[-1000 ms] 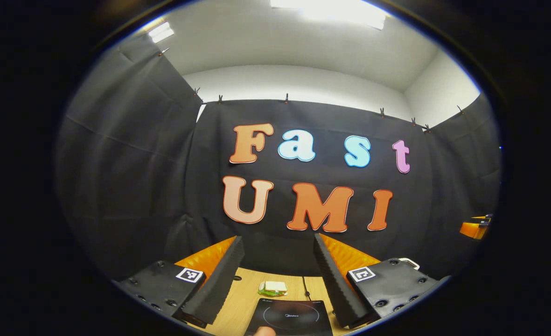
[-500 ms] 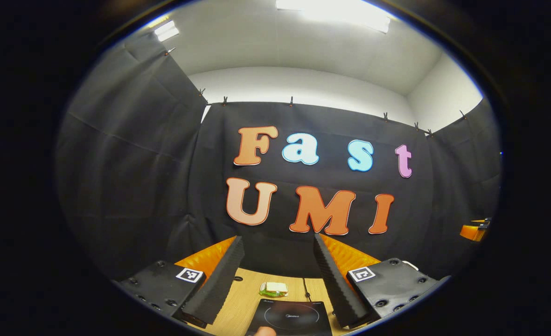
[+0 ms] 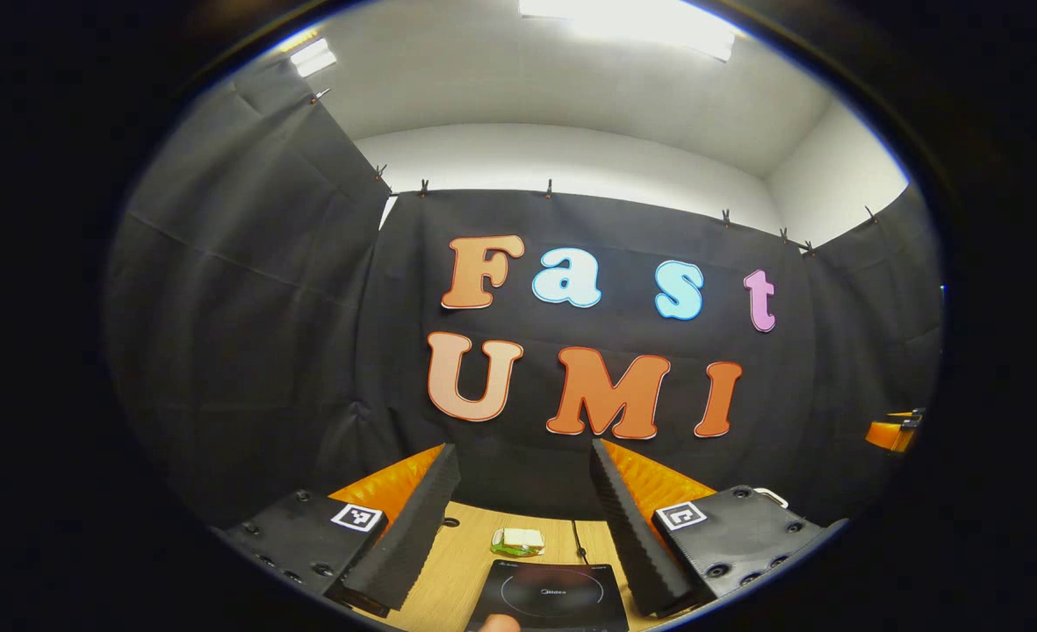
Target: First push the handle of the pot to place it horizontally, then grasp the pot with both hands and set it on the induction cooktop.
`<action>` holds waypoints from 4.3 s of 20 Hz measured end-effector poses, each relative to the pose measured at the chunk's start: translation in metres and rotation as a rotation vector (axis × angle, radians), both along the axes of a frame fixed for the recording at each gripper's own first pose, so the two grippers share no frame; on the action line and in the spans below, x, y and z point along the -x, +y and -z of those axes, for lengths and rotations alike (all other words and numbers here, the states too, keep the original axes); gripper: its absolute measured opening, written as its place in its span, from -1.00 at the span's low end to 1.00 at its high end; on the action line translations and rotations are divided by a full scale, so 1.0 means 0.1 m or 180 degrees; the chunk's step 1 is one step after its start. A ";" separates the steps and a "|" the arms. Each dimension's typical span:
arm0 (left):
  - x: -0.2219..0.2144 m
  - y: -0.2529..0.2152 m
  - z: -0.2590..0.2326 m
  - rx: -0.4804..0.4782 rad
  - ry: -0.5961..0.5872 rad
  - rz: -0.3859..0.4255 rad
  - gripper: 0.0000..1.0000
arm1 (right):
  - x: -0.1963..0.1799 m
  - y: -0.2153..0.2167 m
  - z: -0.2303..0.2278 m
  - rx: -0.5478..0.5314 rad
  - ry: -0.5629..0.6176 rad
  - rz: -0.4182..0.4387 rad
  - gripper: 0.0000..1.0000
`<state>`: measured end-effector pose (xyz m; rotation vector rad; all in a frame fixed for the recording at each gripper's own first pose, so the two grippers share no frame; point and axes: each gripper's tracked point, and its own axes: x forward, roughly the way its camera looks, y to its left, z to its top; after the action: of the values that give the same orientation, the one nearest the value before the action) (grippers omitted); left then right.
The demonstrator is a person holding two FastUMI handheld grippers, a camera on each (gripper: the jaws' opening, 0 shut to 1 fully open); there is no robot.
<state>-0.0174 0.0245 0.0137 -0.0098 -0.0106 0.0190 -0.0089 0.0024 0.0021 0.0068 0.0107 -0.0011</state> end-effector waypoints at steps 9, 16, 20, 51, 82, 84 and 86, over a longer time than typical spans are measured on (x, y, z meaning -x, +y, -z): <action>-0.01 0.00 0.04 0.0018 0.0039 0.0030 0.96 | 0.01 -0.02 0.16 0.0019 0.0096 -0.0065 0.42; -0.01 -0.01 0.03 -0.0001 0.0030 0.0043 0.96 | 0.00 0.09 0.52 0.0005 0.0297 -0.0153 -0.40; -0.01 0.03 0.06 0.0003 0.0045 0.0032 0.95 | 0.00 0.06 0.76 0.0031 0.0392 -0.0119 -0.70; 0.08 0.00 0.18 -0.0057 0.0063 0.0022 0.95 | 0.62 -0.15 3.22 0.0076 0.1768 -0.0238 -1.00; -0.01 0.03 0.40 -0.0166 0.0177 -0.0050 0.95 | 0.41 -0.44 4.21 -0.0199 0.2438 0.0047 -1.00; -0.02 0.08 0.41 -0.0167 0.0182 -0.0091 0.94 | 0.40 -0.46 4.20 -0.0203 0.2432 0.0069 -1.00; -0.03 0.11 0.44 -0.0168 0.0196 -0.0114 0.94 | 0.35 -0.47 4.20 -0.0194 0.2429 0.0082 -1.00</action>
<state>-0.0139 0.0356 -0.0300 0.0436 0.0501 0.0550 -0.0441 -0.0445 -0.4176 0.0673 0.7737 -0.0290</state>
